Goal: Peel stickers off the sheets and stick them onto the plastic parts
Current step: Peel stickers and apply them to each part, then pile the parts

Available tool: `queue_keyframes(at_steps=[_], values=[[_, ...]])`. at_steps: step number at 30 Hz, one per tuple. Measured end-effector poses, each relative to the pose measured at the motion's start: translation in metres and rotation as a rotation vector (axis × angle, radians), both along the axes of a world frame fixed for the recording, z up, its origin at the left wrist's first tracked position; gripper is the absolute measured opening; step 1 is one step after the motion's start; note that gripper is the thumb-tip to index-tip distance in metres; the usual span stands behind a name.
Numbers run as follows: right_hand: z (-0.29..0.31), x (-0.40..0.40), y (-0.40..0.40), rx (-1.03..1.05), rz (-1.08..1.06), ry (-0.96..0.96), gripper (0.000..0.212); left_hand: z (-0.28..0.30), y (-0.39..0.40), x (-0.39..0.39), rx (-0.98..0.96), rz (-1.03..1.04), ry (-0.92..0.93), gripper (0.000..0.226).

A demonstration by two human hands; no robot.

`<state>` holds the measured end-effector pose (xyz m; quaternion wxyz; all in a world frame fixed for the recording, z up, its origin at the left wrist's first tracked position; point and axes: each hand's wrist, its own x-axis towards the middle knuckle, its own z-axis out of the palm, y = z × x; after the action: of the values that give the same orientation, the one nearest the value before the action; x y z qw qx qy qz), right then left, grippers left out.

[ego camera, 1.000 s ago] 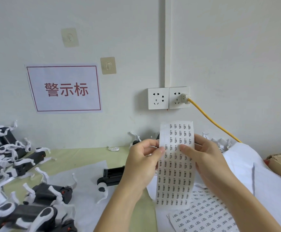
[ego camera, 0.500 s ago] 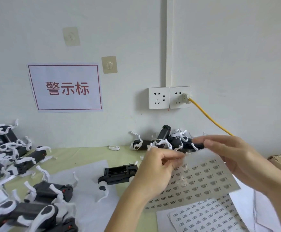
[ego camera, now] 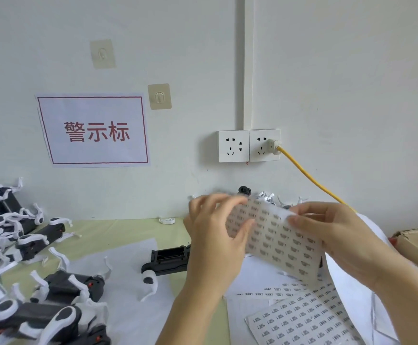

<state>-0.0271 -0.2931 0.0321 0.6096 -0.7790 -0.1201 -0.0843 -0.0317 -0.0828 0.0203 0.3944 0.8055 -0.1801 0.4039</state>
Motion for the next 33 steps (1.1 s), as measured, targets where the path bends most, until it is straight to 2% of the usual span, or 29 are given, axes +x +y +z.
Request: queue_keyframes(at_steps=[2, 5, 11, 20, 33], values=[[0.001, 0.000, 0.009, 0.103, -0.062, -0.056, 0.011, -0.001, 0.000, 0.001, -0.041, -0.011, -0.063, 0.020], [0.001, -0.003, 0.030, 0.196, -0.089, -0.116, 0.013, -0.001, -0.002, 0.002, -0.073, -0.095, -0.041, 0.012], [-0.004, -0.006, 0.053, 0.277, -0.021, -0.085, 0.012, -0.003, -0.005, 0.003, -0.081, -0.168, 0.019, 0.021], [-0.005, -0.004, 0.049, 0.129, -0.030, -0.047, 0.016, -0.004, -0.002, 0.003, 0.048, -0.138, -0.036, 0.028], [-0.008, -0.007, 0.071, 0.157, -0.156, -0.111, 0.018, -0.004, -0.004, 0.002, 0.050, -0.063, -0.047, 0.010]])
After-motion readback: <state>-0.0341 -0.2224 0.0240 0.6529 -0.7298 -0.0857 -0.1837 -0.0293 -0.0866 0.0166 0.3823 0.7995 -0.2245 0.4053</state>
